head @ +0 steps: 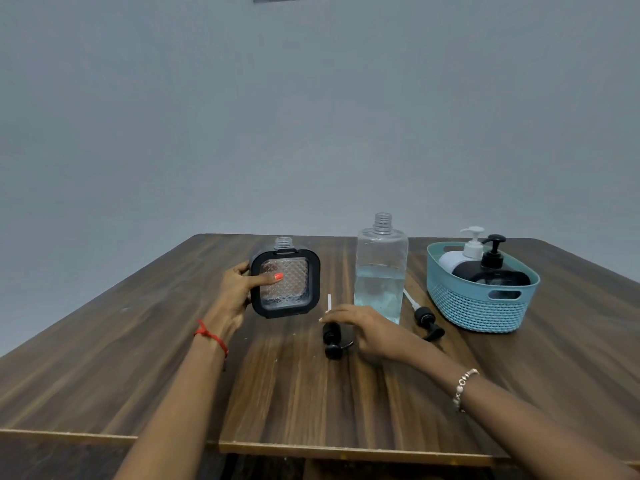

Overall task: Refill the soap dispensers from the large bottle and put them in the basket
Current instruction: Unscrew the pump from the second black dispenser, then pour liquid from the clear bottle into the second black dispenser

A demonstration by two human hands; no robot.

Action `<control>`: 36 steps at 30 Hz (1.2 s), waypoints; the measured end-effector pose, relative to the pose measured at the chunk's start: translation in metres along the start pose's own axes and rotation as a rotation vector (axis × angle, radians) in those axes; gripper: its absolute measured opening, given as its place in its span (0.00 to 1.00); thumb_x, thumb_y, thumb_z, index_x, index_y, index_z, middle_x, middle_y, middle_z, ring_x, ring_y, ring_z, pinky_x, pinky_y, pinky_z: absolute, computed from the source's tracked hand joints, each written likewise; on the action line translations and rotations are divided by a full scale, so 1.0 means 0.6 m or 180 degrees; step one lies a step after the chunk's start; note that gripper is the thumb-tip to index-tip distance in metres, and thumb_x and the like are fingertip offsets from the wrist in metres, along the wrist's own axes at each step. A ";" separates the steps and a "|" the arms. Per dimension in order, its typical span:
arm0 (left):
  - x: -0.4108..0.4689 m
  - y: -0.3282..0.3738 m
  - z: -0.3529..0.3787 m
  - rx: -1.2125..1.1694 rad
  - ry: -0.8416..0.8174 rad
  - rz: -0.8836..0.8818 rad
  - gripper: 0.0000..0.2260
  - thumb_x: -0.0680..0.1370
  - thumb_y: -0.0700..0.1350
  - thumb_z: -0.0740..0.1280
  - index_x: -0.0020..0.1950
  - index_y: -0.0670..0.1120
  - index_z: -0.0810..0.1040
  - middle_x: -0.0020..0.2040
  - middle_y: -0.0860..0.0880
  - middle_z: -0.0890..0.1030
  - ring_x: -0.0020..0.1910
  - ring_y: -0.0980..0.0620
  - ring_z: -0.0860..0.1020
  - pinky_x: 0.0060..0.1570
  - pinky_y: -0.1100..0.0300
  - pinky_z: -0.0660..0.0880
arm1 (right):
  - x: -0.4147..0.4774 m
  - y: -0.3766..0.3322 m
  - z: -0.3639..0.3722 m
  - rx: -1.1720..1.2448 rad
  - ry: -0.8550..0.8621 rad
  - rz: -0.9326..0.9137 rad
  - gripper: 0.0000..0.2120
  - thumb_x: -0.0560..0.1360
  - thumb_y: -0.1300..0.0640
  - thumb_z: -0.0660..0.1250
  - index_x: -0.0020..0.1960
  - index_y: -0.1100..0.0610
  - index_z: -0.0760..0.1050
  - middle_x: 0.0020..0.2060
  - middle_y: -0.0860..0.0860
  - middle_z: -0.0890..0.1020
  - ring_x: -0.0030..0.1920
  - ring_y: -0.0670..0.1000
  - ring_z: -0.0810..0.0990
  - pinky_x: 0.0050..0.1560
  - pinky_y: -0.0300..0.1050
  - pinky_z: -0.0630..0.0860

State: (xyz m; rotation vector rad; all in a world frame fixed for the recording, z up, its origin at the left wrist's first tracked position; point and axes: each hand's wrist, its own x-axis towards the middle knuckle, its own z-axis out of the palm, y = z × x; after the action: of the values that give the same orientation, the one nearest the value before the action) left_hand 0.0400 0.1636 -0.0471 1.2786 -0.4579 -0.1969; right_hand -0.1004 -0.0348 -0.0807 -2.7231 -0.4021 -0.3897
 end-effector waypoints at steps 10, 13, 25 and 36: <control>0.003 0.004 0.020 -0.0068 -0.0185 0.0033 0.15 0.65 0.29 0.72 0.49 0.42 0.79 0.34 0.52 0.84 0.33 0.55 0.83 0.31 0.64 0.78 | -0.003 -0.004 -0.079 0.0562 0.3496 0.0497 0.15 0.66 0.69 0.63 0.52 0.60 0.75 0.46 0.53 0.74 0.46 0.48 0.73 0.46 0.35 0.70; 0.005 0.004 0.031 -0.0088 -0.0234 0.0027 0.16 0.65 0.29 0.72 0.50 0.41 0.79 0.34 0.52 0.85 0.34 0.54 0.83 0.32 0.63 0.79 | 0.004 0.034 -0.101 0.1065 0.3056 0.1165 0.33 0.66 0.59 0.73 0.67 0.54 0.62 0.59 0.53 0.68 0.58 0.49 0.69 0.57 0.42 0.69; 0.004 -0.001 0.064 -0.0053 -0.0333 0.0101 0.19 0.59 0.31 0.76 0.46 0.44 0.79 0.36 0.51 0.84 0.35 0.54 0.82 0.33 0.62 0.79 | 0.035 0.053 -0.116 0.2167 0.2109 0.1626 0.24 0.58 0.53 0.81 0.51 0.53 0.76 0.42 0.44 0.82 0.43 0.44 0.81 0.40 0.36 0.75; -0.003 0.012 0.081 -0.0097 -0.0333 0.0308 0.17 0.63 0.26 0.72 0.45 0.44 0.78 0.36 0.52 0.84 0.35 0.55 0.82 0.34 0.63 0.79 | 0.066 0.006 -0.162 0.0669 0.2486 0.1149 0.31 0.57 0.55 0.81 0.54 0.57 0.71 0.45 0.47 0.77 0.45 0.51 0.76 0.38 0.39 0.71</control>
State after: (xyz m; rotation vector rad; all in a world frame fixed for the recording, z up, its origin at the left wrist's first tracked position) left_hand 0.0163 0.1238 -0.0301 1.2172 -0.6031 -0.1892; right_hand -0.0836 -0.0668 0.0180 -2.1492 0.2439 -1.1536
